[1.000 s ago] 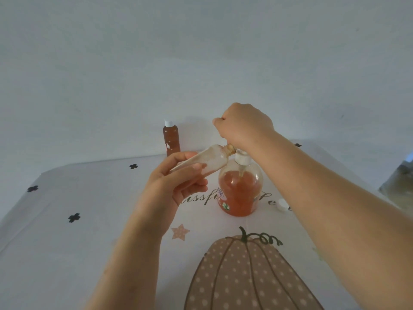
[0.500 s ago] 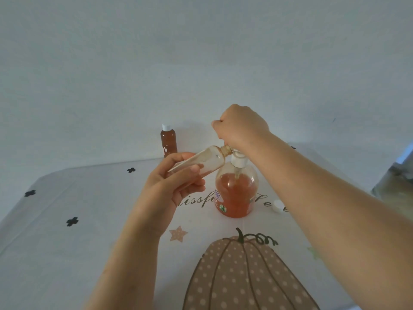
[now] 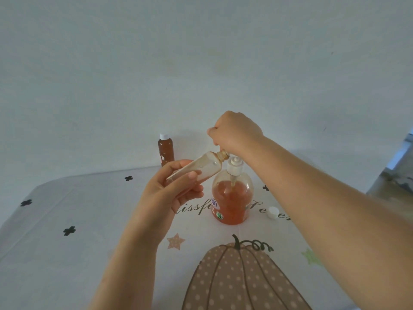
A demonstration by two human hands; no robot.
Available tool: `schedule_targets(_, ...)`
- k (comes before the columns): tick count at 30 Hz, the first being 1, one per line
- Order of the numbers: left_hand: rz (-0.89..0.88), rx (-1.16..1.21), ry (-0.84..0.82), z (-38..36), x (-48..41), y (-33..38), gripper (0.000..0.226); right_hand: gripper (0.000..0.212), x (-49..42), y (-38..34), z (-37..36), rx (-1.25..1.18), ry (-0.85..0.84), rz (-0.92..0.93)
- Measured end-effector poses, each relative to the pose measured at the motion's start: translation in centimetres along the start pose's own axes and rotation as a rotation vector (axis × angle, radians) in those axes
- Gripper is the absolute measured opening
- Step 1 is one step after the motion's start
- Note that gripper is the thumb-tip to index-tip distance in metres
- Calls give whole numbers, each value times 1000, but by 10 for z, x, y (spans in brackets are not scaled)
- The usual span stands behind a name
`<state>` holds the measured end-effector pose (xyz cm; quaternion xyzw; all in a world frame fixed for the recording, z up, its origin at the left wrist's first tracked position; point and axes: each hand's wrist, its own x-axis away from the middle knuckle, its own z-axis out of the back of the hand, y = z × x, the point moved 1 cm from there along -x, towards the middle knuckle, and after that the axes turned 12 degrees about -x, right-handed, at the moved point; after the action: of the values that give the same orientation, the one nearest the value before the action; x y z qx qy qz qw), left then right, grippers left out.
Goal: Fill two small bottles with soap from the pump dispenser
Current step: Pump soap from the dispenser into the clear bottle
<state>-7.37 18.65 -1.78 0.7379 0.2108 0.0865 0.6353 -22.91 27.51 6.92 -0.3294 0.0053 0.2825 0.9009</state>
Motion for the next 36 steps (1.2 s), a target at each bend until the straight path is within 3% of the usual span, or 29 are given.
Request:
schedule_targets(17,50,-21,5,6,-7,-10,29,23,-5,10,-15,52,-26,-37)
schedule_targets(24,32,-4,7,4,-4,-6,18,23,-4,8,-12,9,5,-51)
schedule_targets(36,-15,7,-25,0,0,-1,31,29,1,0,4,73,41,19)
